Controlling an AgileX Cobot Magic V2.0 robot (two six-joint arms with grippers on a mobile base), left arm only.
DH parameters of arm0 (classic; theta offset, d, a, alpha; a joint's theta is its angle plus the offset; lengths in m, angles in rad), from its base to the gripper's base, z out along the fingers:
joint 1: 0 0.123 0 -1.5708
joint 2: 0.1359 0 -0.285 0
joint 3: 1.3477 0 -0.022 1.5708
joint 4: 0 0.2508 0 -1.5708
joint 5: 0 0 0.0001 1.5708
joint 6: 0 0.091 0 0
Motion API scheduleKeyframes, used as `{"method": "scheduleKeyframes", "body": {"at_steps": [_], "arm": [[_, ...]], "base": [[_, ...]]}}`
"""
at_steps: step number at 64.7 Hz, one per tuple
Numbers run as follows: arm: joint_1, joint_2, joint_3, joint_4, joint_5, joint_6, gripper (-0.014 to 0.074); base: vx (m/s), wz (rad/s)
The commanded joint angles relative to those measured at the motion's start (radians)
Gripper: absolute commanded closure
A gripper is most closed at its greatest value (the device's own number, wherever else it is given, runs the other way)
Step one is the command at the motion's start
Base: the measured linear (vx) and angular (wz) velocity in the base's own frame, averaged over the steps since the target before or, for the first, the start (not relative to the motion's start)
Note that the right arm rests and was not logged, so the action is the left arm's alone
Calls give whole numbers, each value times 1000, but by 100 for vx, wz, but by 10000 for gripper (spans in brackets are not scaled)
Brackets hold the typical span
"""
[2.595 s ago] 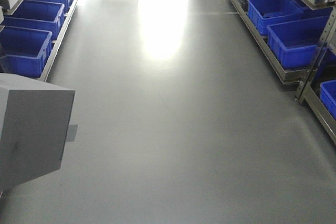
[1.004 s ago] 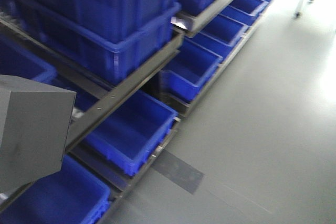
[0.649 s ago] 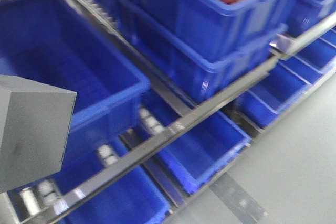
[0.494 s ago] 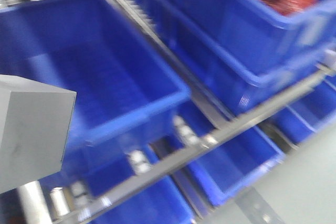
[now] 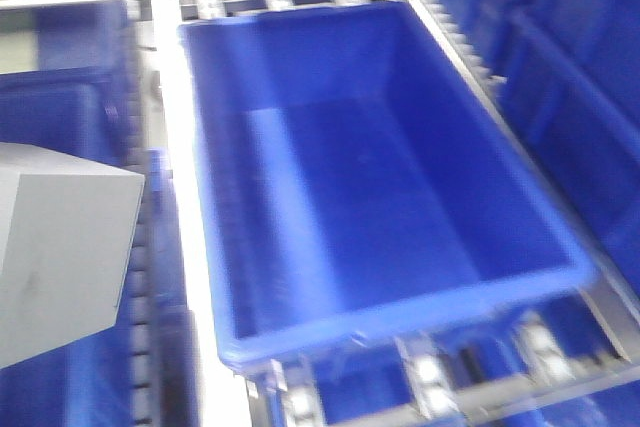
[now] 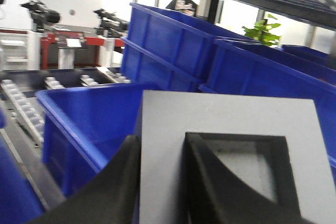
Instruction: Sort gray base to blue bin
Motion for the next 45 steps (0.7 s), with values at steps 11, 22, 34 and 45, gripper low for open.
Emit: {"method": "scheduleKeyframes", "body": {"at_steps": [11,22,34,45], "arm": [[-8,7,-28,-14,-101,-5,601],[-8,7,-28,-14,-101,-5,601],[-8,7,-28,-14,-101,-5,601],[-8,7,-28,-14,-101,-5,601]], "base": [[11,42],[9,33],[5,21],[2,9]]}}
